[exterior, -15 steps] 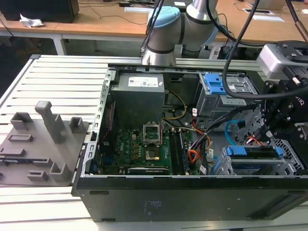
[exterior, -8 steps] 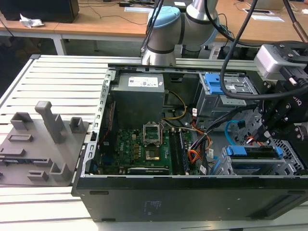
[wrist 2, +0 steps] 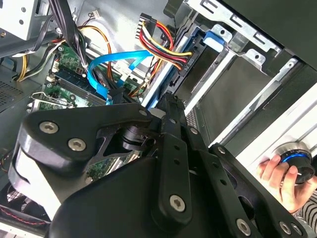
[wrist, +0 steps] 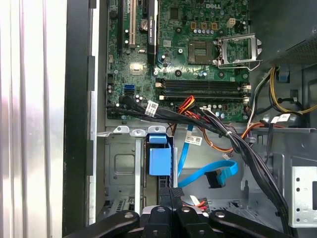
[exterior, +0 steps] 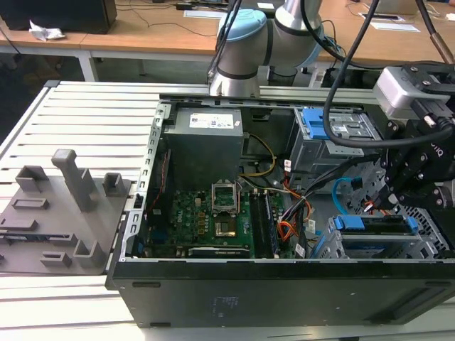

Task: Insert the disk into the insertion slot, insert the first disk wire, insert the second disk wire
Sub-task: 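Insert the first disk wire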

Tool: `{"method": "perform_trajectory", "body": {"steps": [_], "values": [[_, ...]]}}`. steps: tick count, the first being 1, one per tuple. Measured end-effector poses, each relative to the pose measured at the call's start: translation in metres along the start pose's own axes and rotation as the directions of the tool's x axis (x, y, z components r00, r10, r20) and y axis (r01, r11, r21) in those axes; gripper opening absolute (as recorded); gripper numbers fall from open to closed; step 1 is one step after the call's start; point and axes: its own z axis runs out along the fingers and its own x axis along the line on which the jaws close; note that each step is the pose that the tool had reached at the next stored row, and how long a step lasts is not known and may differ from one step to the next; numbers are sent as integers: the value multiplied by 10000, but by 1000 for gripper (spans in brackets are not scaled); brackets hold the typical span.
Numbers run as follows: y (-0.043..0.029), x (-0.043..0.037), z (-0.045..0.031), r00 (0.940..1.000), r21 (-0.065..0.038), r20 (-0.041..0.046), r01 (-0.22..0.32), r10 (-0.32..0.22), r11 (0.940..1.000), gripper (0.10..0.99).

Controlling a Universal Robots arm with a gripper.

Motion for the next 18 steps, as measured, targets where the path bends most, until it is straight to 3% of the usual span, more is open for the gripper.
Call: {"method": "perform_trajectory", "body": {"steps": [12,18], "values": [[-4,4,94,10000,0,1,0,0,10000,106],[-5,4,103,10000,0,1,0,0,10000,106]]}}
